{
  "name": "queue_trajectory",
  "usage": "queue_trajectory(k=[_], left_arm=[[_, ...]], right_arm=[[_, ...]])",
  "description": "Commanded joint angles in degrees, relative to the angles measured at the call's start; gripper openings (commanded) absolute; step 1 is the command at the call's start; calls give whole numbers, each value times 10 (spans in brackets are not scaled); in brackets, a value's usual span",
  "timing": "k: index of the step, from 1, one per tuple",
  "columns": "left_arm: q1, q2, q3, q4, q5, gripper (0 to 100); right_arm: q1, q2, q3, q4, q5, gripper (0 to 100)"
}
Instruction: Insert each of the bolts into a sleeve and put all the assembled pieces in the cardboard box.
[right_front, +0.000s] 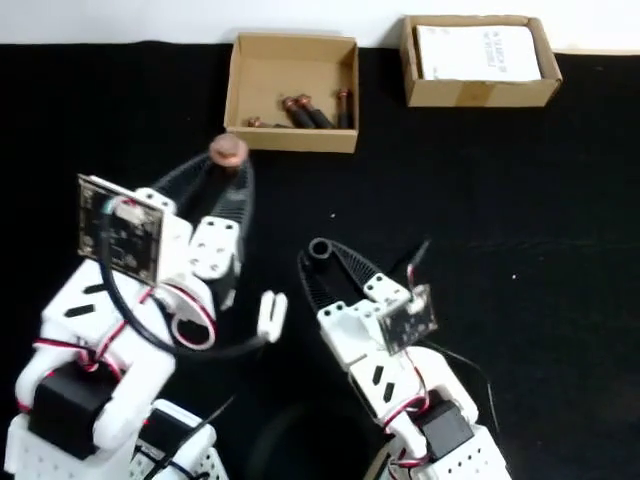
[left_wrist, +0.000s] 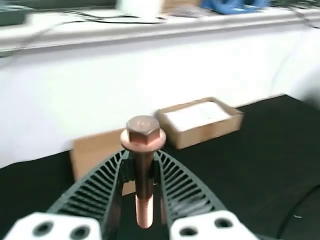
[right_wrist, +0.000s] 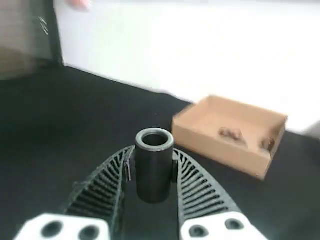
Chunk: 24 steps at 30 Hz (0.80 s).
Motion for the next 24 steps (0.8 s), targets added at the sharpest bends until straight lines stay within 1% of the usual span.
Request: queue_trajectory(k=[1,2,4,8,11,13,17,19,24], left_arm=[[67,17,-2,-15,36,9],[76,32,-2,-15,41,9],[87,62,-4,-15,41,9],[121,95,-26,-40,43,9],[132,106,-56,-39,43,9],[135,106,-64,-19,43,9],[131,107,-58,16,44,9],[127,109,-35,27,44,9],[105,109,37,-12,44,9]], right_arm=[[-15,-11,68,-17,5,8],[-18,-10,68,-17,2,8],[-20,-7,68,-16,-28,8],[-19,-6,68,-13,-75,8],[-19,-6,68,7,-77,8],[-19,-6,68,18,-78,8],[-18,-7,68,23,-78,8],[-18,-7,68,23,-78,8],[-18,-7,68,23,-78,8]])
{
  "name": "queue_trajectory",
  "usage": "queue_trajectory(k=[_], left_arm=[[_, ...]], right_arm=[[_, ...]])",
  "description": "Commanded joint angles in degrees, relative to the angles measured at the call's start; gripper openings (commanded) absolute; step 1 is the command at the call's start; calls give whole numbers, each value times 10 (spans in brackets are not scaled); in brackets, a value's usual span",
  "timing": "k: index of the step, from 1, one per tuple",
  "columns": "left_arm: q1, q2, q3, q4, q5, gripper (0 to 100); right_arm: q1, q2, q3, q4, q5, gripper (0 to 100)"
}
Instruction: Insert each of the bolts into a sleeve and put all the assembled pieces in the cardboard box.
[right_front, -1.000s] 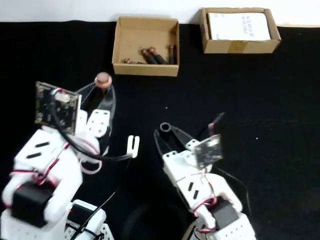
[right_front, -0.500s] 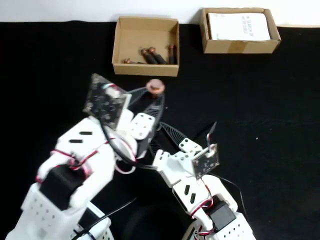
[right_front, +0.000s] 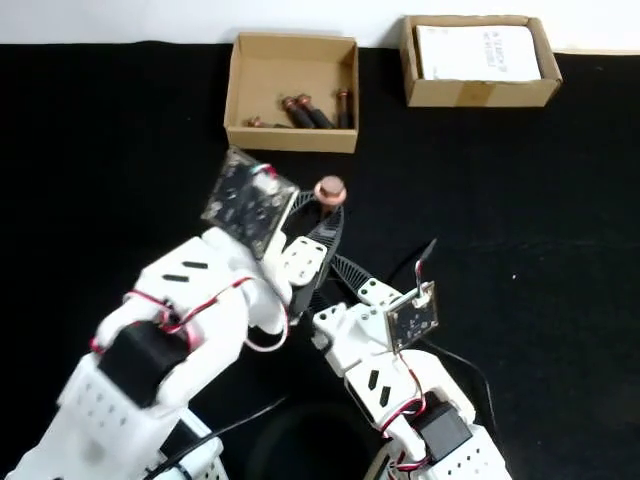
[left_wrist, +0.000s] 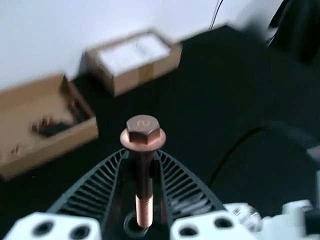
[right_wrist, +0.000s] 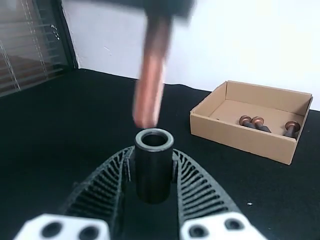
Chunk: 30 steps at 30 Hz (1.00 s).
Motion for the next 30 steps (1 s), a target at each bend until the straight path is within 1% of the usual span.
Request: queue_trajectory(k=[1,4,8,13,18,25,30], left_arm=[[-18,0,30,-41,4,9],[-36,0,75,-89,4,9],[-53,0,79,-91,4,9],[-53,-1,80,-89,4,9],[-53,-4,76,-48,3,9],[-53,-4,75,-42,3,9],[-49,-1,49,11,1,9]], right_arm=[[-3,-7,68,1,-4,8],[-3,-7,68,1,-4,8],[-2,-7,68,1,-4,8],[0,-7,68,1,-4,8],[0,-7,68,2,-4,8],[0,-7,68,2,-4,8],[0,-7,68,2,-4,8]])
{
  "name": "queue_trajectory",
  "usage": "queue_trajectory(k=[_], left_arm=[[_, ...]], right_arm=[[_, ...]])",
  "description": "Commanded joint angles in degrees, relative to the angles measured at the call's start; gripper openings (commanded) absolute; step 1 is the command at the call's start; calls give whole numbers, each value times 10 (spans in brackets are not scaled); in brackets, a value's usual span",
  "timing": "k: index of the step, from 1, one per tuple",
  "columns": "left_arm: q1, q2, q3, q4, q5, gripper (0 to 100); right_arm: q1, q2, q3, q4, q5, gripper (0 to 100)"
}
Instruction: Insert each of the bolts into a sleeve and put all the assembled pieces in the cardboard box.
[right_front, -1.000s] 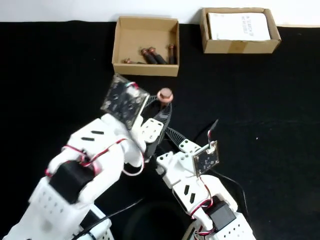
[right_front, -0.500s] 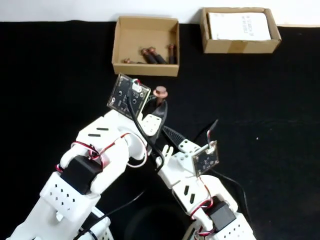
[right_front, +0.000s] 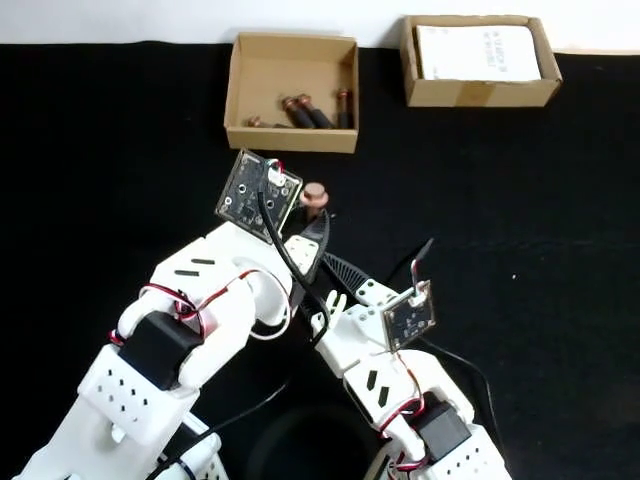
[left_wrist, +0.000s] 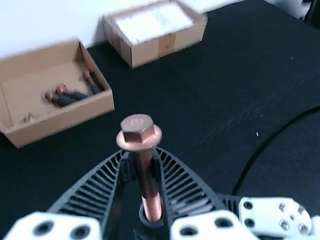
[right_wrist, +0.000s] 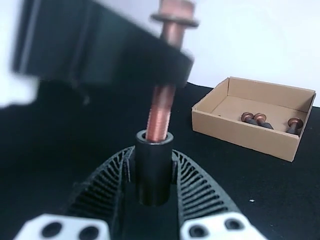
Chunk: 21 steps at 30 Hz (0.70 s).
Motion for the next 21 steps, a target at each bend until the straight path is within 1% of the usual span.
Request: queue_trajectory(k=[1,4,9,15,21], left_arm=[[-6,0,-29,32,-3,10],[-9,0,-29,51,-3,13],[-9,0,-30,105,-4,117],[-7,0,-34,136,-3,162],[-9,2,-103,231,-3,208]], right_arm=[[1,-7,68,0,-4,8],[1,-7,68,0,-4,8],[1,-10,67,-2,0,8],[1,-10,67,-1,0,8],[4,-7,67,-2,0,8]])
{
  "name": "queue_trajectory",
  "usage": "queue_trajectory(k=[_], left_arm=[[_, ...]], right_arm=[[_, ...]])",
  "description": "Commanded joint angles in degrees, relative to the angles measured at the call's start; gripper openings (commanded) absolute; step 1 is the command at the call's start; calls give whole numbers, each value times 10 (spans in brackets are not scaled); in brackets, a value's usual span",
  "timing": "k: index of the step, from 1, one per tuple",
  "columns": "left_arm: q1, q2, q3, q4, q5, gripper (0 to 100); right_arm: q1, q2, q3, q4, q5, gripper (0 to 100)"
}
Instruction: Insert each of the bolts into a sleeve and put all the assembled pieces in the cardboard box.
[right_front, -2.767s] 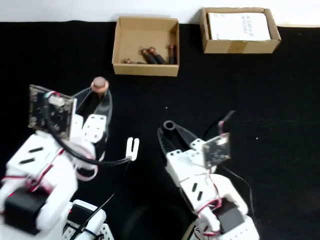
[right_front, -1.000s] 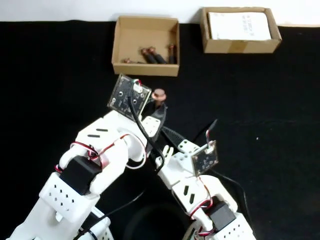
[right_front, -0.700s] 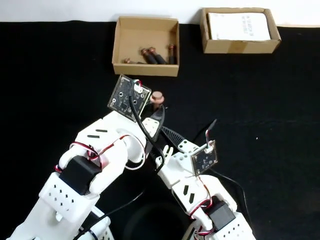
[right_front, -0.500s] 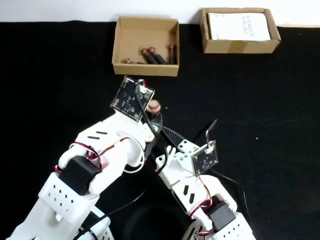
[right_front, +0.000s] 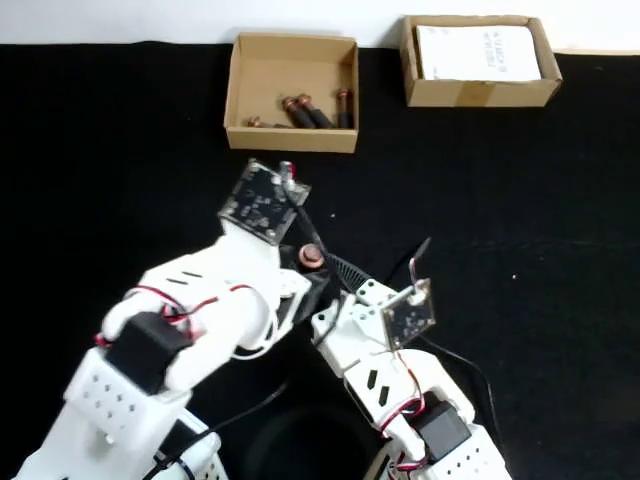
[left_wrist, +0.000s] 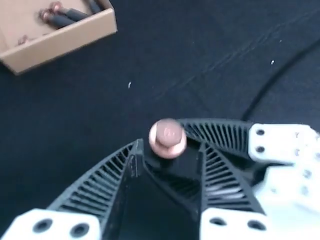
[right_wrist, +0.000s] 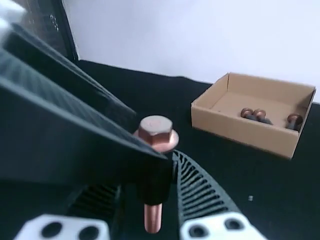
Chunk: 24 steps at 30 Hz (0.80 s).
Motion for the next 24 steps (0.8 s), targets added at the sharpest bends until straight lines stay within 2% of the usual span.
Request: queue_trajectory(k=[1,6,11,16,20,24], left_arm=[[-6,1,-66,53,-1,210],[-16,0,-177,111,-1,207],[-116,0,-312,113,-2,162],[-209,-3,-282,117,-18,162],[-241,-5,-233,114,-63,161],[-247,-5,-205,116,-67,161]], right_arm=[[11,-10,67,-7,-1,8],[99,-6,62,-76,-2,8],[114,-5,15,-87,2,8],[114,23,-29,-109,105,8],[114,161,-65,-212,135,8],[136,397,-184,-306,134,8]])
